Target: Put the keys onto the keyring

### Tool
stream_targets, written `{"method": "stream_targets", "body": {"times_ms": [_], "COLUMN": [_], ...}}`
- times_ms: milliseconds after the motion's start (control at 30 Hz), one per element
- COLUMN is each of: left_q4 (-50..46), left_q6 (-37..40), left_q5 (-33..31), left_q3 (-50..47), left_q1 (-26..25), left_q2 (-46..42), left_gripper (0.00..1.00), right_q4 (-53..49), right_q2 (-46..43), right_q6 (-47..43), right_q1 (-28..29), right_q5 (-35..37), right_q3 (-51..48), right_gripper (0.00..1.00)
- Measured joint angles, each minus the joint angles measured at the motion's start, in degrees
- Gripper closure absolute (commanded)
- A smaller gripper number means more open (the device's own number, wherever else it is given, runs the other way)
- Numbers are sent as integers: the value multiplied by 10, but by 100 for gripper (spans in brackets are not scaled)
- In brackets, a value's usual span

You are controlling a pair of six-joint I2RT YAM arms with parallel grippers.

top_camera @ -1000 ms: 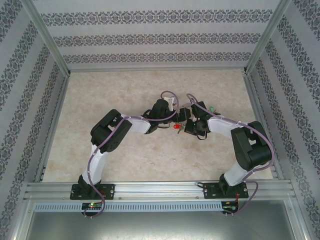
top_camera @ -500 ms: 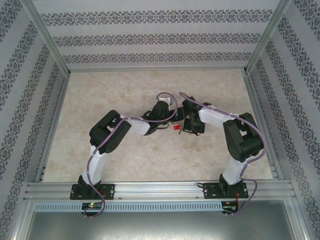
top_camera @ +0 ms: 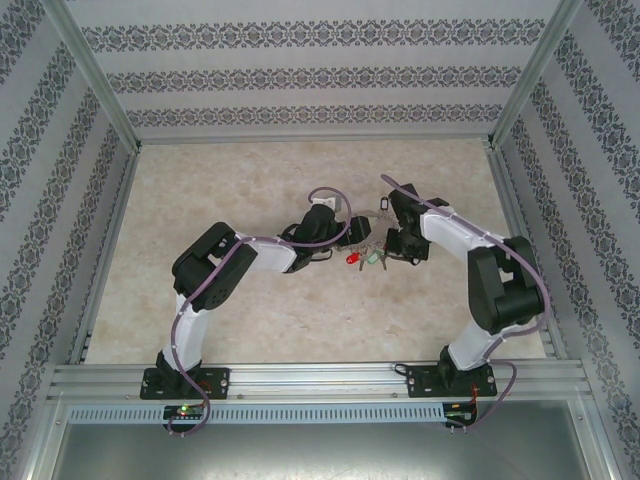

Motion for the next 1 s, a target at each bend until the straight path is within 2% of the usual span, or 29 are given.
{"method": "stream_targets", "body": {"times_ms": [167, 433, 733, 1000], "left_q4": [7, 20, 24, 47], "left_q6": [-2, -7, -14, -21], "left_q5": [0, 0, 2, 7], "left_q3": [-4, -10, -12, -24], "left_q1": [0, 1, 3, 4], "left_q2": [0, 0, 0, 0], "left_gripper": [9, 10, 10, 10], "right_q4": [51, 38, -13, -12], "right_q2": [-14, 86, 98, 127], "right_q6": [0, 2, -10, -47], "right_q1": [22, 16, 3, -23], "right_q5": [-74, -108, -37, 16], "right_q3": [0, 10, 14, 54], "right_gripper": [92, 95, 95, 95]}}
